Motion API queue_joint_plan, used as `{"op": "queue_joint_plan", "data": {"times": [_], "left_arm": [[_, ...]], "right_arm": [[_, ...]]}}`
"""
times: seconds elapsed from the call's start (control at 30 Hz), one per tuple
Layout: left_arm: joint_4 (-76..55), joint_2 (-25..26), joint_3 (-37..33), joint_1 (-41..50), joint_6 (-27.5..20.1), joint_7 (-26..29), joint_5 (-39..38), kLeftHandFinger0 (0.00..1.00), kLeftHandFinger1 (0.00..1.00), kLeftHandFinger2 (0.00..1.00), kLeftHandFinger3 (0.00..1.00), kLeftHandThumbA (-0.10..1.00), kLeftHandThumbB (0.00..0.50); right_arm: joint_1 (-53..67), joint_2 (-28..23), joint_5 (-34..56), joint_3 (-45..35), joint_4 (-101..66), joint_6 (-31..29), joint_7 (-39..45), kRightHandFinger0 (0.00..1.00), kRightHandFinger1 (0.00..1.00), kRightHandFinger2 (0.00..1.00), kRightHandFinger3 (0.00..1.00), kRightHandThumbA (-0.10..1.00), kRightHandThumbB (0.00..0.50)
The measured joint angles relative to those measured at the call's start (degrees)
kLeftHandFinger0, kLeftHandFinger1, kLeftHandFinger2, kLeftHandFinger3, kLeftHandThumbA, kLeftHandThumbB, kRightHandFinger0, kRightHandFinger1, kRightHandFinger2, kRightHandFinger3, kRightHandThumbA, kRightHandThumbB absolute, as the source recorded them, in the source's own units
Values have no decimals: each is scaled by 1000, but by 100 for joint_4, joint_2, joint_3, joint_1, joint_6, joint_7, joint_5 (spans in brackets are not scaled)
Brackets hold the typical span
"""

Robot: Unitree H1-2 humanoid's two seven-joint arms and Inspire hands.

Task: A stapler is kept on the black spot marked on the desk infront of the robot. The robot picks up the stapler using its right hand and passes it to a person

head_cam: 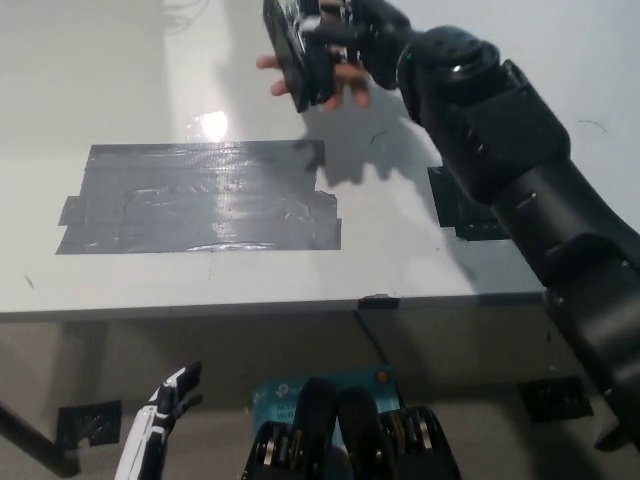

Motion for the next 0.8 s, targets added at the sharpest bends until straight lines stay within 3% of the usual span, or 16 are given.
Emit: {"op": "queue_joint_plan", "data": {"times": [0.1,0.2,0.23,0.3,0.33,0.47,0.53,0.57,0.73,0.77,0.8], "left_arm": [[0,0,0,-14,0,0,14,864,904,878,805,1000,406],[0,10,-1,-43,-1,-2,25,847,893,869,796,1000,401],[0,10,-1,-43,-1,-2,25,828,884,859,782,1000,398],[-1,24,-2,-59,-2,-3,33,826,879,853,777,1000,390],[-1,31,-2,-63,-3,-3,36,824,875,843,770,1000,392],[-3,66,0,-86,-29,-3,56,826,893,856,772,1000,417],[-3,67,-1,-94,-36,-3,62,819,895,858,774,1000,425],[-2,64,-2,-103,-45,-3,69,838,899,865,777,1000,433],[3,60,1,-110,-48,-3,73,879,914,877,795,1000,449],[6,60,1,-114,-48,-3,74,890,921,881,801,1000,442],[8,58,1,-116,-47,-2,74,892,921,880,801,1000,433]], "right_arm": [[46,-56,-236,283,61,-36,66,1000,1000,1000,1000,653,398],[102,-210,-648,707,120,-105,187,1000,1000,1000,1000,721,387],[102,-210,-648,707,120,-105,187,1000,1000,1000,1000,837,394],[120,-370,-917,885,41,-170,284,1000,1000,1000,1000,920,397],[122,-436,-1013,918,0,-199,320,1000,1000,1000,1000,907,385],[123,-868,-1450,949,-590,-337,478,1000,1000,1000,1000,933,423],[122,-1008,-1551,868,-866,-379,500,1000,1000,1000,1000,931,419],[122,-1153,-1626,745,-1249,-382,531,1000,1000,1000,1000,932,392],[147,-1441,-1735,437,-2298,-259,614,1000,1000,1000,1000,976,381],[168,-1483,-1737,396,-2445,-229,623,1000,1000,1000,1000,990,389],[202,-1521,-1737,349,-2653,-206,632,1000,1000,1000,1000,1000,478]]}}
